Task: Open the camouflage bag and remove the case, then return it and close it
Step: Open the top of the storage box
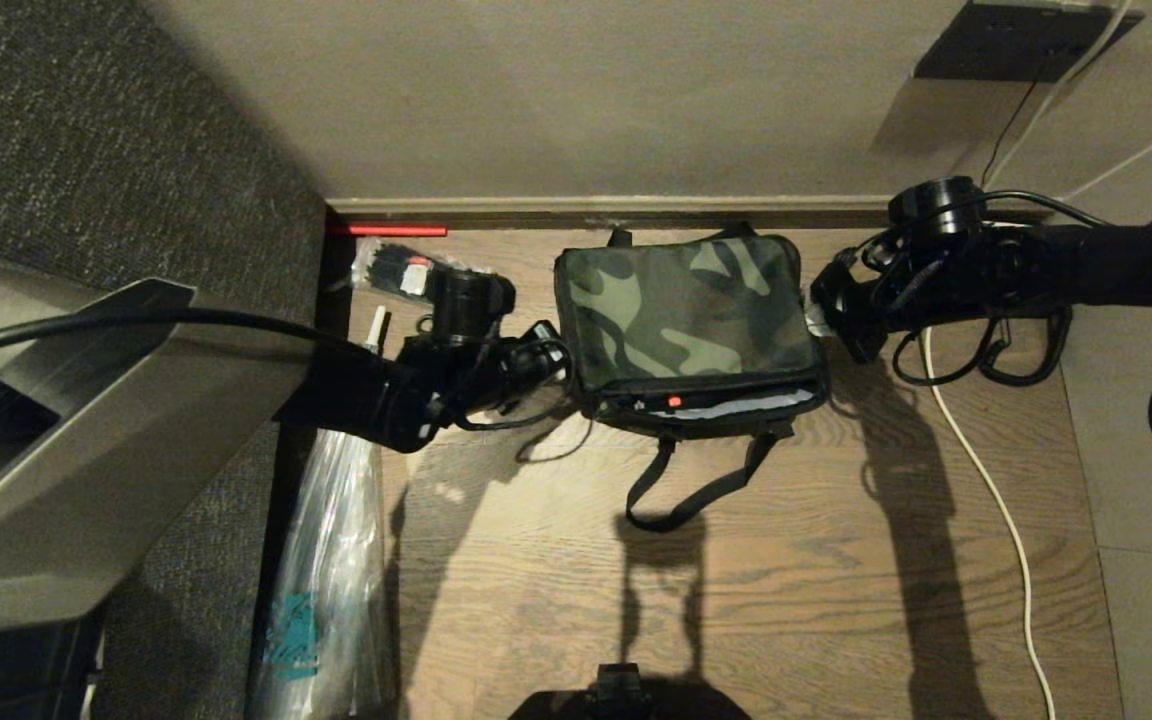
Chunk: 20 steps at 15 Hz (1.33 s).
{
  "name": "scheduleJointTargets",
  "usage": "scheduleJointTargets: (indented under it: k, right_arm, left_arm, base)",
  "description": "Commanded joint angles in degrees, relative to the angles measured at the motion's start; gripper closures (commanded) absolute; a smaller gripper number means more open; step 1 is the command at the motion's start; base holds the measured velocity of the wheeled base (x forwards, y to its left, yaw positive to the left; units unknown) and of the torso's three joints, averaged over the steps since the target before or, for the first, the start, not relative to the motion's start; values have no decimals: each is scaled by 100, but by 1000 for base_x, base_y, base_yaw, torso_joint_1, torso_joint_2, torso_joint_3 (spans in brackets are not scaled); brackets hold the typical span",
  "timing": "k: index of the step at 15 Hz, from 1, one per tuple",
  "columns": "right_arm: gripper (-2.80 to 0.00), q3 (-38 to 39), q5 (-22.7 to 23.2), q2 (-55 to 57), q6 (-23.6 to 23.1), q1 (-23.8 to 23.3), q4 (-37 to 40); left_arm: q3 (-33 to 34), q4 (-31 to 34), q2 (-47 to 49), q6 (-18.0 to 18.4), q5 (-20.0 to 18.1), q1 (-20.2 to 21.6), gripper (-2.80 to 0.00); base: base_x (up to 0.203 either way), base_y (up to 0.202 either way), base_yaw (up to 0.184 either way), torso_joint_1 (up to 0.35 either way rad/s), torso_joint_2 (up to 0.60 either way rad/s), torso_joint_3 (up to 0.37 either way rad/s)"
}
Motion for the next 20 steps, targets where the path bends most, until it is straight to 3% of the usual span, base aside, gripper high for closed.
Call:
scheduleJointTargets:
  k: [1, 5, 11, 15, 20]
  right_arm:
    - [0, 15, -11, -189, -72, -154, 91]
    - [0, -80, -11, -489, -658, -546, 594]
    - [0, -220, 6, -711, -890, -818, 745]
    - [0, -220, 29, -620, -913, -827, 604]
    - [0, -220, 203, -848, -1093, -818, 740]
  left_arm:
    - [270, 31, -425, 47, 2, 77, 0]
    - [536, 112, -814, 60, 1, 77, 0]
    - [622, 40, -811, 81, 19, 113, 0]
    - [-69, 86, -242, 169, 1, 199, 0]
    - [934, 128, -1404, 286, 13, 265, 0]
  base:
    - [0, 0, 0, 0, 0, 0]
    - [0, 0, 0, 0, 0, 0]
    - [0, 0, 0, 0, 0, 0]
    - [0, 0, 0, 0, 0, 0]
    - [0, 0, 0, 0, 0, 0]
